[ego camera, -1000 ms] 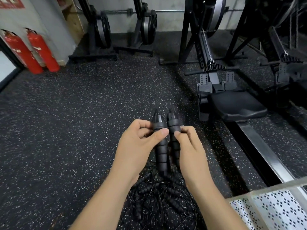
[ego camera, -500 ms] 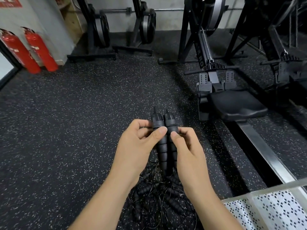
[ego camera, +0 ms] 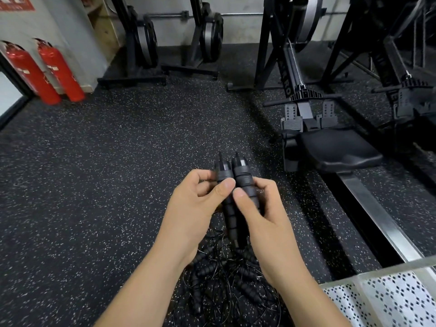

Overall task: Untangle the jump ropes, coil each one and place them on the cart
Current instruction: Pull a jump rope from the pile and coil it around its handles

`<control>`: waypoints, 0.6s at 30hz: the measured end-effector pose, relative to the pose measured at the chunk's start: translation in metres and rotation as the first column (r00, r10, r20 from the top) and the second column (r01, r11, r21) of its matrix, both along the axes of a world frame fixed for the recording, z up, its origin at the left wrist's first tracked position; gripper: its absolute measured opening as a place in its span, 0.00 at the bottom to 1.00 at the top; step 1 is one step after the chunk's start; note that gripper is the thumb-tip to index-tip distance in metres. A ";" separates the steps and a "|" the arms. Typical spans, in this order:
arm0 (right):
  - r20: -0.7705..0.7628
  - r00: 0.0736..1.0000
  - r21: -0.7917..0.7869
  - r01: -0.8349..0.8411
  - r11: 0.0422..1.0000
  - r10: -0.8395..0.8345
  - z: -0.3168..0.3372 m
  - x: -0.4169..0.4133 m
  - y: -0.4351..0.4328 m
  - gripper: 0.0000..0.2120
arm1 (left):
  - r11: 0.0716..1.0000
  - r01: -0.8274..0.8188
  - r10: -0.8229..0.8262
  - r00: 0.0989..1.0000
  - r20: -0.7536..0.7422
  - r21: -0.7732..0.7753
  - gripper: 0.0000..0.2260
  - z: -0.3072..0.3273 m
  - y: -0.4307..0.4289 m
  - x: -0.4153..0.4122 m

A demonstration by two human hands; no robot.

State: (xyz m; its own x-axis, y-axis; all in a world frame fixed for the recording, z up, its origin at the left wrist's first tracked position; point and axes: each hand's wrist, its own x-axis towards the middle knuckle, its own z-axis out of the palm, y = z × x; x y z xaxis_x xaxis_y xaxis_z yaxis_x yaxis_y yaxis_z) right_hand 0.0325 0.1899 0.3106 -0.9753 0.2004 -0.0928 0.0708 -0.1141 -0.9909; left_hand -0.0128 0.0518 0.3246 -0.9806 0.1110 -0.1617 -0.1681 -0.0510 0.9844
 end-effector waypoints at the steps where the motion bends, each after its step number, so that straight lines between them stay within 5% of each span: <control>1: 0.018 0.998 -0.055 -0.064 0.996 0.065 0.000 0.000 0.001 0.16 | 1.000 -0.010 0.010 1.000 0.004 0.008 0.16 0.001 -0.001 0.000; 4: 0.059 0.970 -0.158 -0.225 0.961 0.236 0.006 -0.002 0.007 0.28 | 0.997 -0.057 0.056 0.998 -0.031 -0.047 0.17 0.002 -0.005 -0.004; 7: 0.129 0.938 -0.120 -0.307 0.944 0.322 0.012 -0.005 0.020 0.26 | 0.954 -0.195 0.145 0.965 -0.219 -0.227 0.18 0.004 -0.014 -0.009; 10: 0.176 0.877 -0.077 -0.441 0.894 0.448 0.017 -0.003 0.032 0.23 | 0.939 -0.205 0.104 0.935 -0.339 -0.276 0.10 0.013 -0.021 -0.013; 14: 0.112 0.815 -0.094 -0.561 0.823 0.569 0.030 0.002 0.040 0.21 | 0.985 -0.109 0.072 0.965 -0.250 -0.135 0.21 0.013 -0.020 -0.014; 18: 0.015 0.789 -0.133 -0.608 0.783 0.614 0.038 0.005 0.040 0.23 | 0.966 -0.202 0.204 0.979 0.004 0.162 0.15 0.011 -0.014 -0.012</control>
State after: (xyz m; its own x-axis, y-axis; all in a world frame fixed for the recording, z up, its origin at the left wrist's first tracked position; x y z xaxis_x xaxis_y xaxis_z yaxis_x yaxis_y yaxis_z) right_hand 0.0376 0.2294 0.3487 -0.8824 -0.4512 -0.1332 0.2176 -0.1404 -0.9659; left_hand -0.0252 0.0373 0.3360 -0.9871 -0.0665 -0.1457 -0.1258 -0.2409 0.9624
